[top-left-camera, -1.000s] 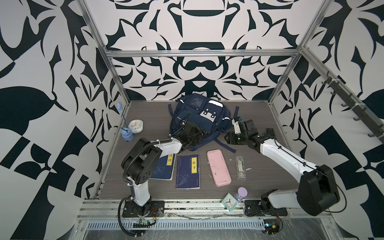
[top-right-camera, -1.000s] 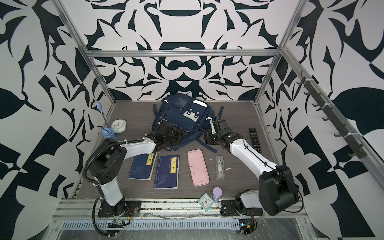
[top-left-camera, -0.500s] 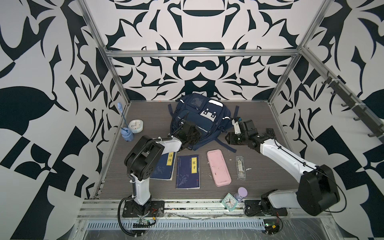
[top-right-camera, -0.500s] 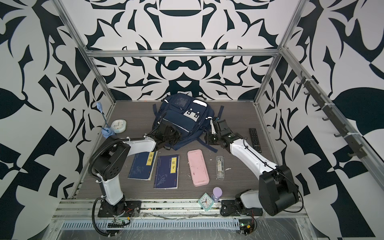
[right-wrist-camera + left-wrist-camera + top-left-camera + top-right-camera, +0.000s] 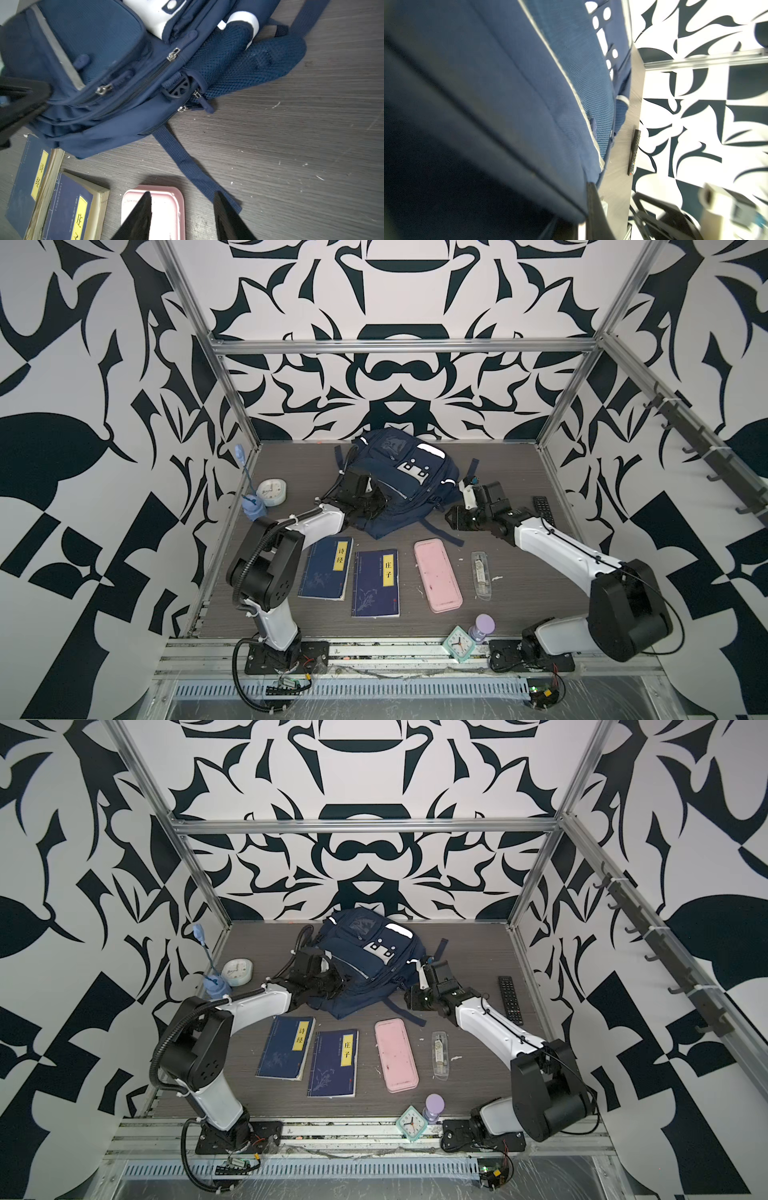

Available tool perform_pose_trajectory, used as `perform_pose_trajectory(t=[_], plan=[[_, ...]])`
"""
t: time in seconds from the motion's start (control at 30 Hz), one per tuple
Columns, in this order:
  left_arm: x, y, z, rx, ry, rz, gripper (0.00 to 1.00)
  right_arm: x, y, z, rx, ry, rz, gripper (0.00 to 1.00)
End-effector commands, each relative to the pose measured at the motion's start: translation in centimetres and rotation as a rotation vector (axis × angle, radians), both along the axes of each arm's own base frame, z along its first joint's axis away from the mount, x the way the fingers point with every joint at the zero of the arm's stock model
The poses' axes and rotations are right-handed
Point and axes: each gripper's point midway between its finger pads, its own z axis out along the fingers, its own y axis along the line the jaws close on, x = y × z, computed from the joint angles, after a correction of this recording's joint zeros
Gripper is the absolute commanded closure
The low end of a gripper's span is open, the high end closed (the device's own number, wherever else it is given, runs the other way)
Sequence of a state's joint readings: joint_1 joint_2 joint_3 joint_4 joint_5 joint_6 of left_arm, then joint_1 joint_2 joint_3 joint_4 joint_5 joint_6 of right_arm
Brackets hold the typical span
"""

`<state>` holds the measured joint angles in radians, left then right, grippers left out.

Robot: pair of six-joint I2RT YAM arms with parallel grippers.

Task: Pack the student bag
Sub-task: 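Lower the left gripper onto the backpack's side while the right gripper approaches its buckle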

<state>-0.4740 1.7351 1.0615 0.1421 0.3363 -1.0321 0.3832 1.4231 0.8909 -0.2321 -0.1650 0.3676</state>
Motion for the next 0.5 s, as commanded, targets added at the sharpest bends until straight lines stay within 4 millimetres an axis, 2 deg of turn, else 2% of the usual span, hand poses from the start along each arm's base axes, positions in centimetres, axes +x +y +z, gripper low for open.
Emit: perform_pose_trajectory(t=[0.0,0.27,0.47], plan=[[-0.2,-0.7,6.5,-0.062,-0.163,-0.160,1.00,0.6,1.8,0.0,0.028,-0.047,0.059,0.49],[1.0,1.7,8.0,-0.086,-0.163,-0.146,1.00,0.6,5.4,-0.6,-0.042,-0.142,0.176,0.55],[0.9,2.2,8.7,-0.080,-0.167,-0.158,1.00,1.8,6.5,-0.9,-0.040,-0.198,0.208,0.60]])
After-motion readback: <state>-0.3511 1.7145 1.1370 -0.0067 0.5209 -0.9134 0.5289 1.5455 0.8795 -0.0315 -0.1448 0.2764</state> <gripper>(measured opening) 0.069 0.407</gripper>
